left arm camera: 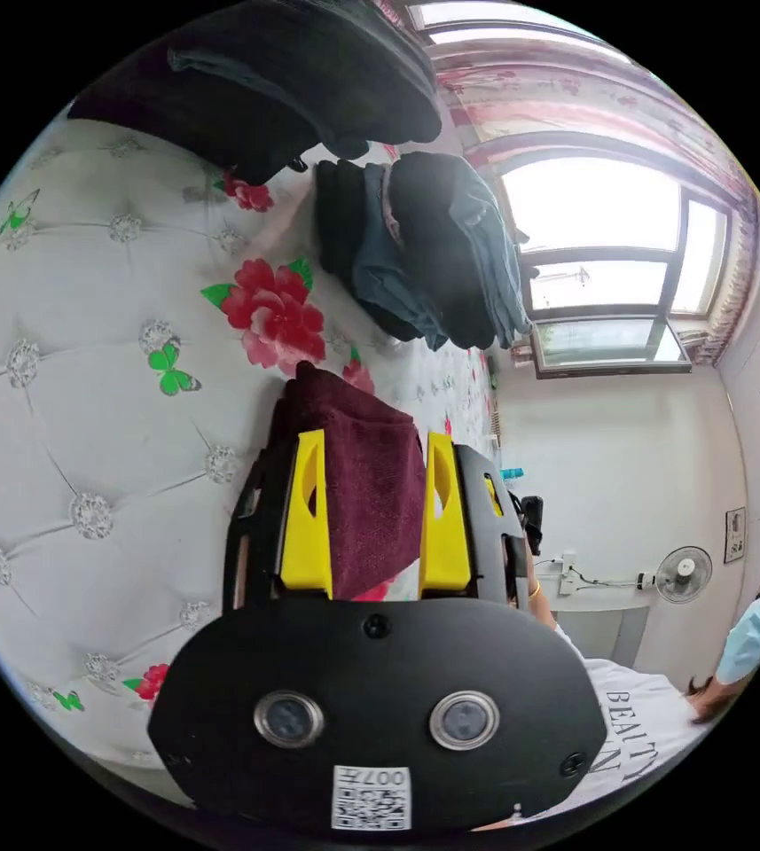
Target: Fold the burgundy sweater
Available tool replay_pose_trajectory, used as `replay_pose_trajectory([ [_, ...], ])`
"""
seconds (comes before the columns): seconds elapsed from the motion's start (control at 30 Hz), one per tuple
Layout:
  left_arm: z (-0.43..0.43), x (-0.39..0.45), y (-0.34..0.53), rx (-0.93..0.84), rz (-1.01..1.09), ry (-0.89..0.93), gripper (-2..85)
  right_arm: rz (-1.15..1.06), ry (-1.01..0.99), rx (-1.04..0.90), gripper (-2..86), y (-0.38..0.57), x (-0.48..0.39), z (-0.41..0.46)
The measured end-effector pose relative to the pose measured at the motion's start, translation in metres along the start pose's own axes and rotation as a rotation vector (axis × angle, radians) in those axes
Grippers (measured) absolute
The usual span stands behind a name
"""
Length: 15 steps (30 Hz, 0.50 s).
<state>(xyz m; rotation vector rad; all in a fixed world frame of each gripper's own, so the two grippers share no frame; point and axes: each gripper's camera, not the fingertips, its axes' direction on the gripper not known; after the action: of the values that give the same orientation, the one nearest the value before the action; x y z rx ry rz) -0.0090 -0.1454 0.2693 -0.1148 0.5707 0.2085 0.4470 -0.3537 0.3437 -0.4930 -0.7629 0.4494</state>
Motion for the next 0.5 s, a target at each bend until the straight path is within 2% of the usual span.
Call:
replay_pose_trajectory([
  [0.1, 0.001, -0.018, 0.019, -0.084, 0.036, -0.059, 16.4, -0.037, 0.045, -0.049, 9.4, 0.024, 0.021, 0.009],
  [0.3, 0.049, -0.034, 0.052, -0.336, 0.111, 0.040, 19.1, 0.006, 0.035, -0.216, 10.8, 0.064, 0.057, 0.052],
  [0.4, 0.062, -0.029, 0.049, -0.365, 0.152, -0.005, 16.4, 0.037, -0.024, -0.205, 9.9, 0.065, 0.059, 0.071],
  [0.5, 0.072, -0.031, 0.043, -0.433, 0.114, 0.056, 11.9, 0.052, -0.078, -0.274, 8.4, 0.056, 0.055, 0.086],
])
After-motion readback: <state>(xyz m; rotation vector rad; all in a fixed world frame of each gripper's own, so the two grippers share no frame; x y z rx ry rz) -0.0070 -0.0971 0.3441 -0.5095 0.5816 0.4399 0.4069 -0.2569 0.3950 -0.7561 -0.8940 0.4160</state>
